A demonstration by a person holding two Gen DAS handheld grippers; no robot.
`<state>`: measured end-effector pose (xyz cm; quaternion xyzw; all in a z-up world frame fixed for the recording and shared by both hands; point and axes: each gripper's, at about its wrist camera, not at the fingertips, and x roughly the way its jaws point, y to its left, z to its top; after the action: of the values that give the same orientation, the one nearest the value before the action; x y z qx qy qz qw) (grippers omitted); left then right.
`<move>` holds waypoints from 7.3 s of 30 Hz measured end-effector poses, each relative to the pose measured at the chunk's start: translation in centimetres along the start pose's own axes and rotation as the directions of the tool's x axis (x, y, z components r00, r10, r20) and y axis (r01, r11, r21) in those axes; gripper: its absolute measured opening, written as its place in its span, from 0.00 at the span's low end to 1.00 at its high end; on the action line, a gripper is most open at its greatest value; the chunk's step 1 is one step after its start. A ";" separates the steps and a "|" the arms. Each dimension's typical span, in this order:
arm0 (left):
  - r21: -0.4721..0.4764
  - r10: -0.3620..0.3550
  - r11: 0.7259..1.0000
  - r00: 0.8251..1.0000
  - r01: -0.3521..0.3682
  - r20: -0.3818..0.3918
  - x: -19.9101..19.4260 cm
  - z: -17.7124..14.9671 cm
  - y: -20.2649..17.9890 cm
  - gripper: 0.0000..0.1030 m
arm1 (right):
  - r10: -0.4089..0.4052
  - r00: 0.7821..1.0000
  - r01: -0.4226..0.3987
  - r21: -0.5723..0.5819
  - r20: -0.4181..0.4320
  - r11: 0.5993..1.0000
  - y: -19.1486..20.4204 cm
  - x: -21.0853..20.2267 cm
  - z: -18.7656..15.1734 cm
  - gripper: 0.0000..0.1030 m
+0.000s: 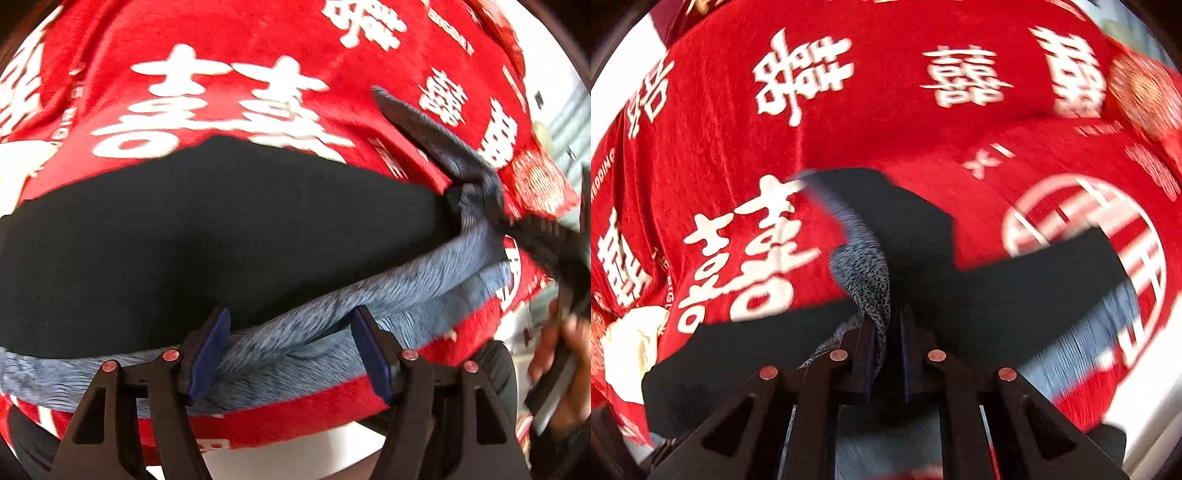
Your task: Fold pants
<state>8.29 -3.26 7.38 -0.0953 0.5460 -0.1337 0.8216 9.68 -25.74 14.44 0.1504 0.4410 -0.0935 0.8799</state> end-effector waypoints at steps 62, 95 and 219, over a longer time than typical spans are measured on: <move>0.129 0.114 0.986 0.989 -0.101 -0.098 3.2 -0.4 -6.0 0.75 | 0.204 0.979 -0.203 0.249 0.021 0.947 -24.5 0.5 0.1 0.11; 0.147 0.153 0.980 0.983 -0.137 -0.104 4.1 0.1 -6.9 0.78 | 0.269 0.952 -0.304 0.349 0.144 0.887 -26.9 -3.1 0.9 0.10; -0.320 0.368 0.882 0.930 -0.347 0.007 -3.3 -2.6 15.7 0.94 | 0.029 0.951 -0.265 -0.764 -0.308 0.589 16.5 6.5 -10.8 0.99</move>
<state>6.47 12.67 4.51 -0.1266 0.5401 0.1118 0.8245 10.30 -6.75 6.12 -0.2104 0.5342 0.2077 0.7919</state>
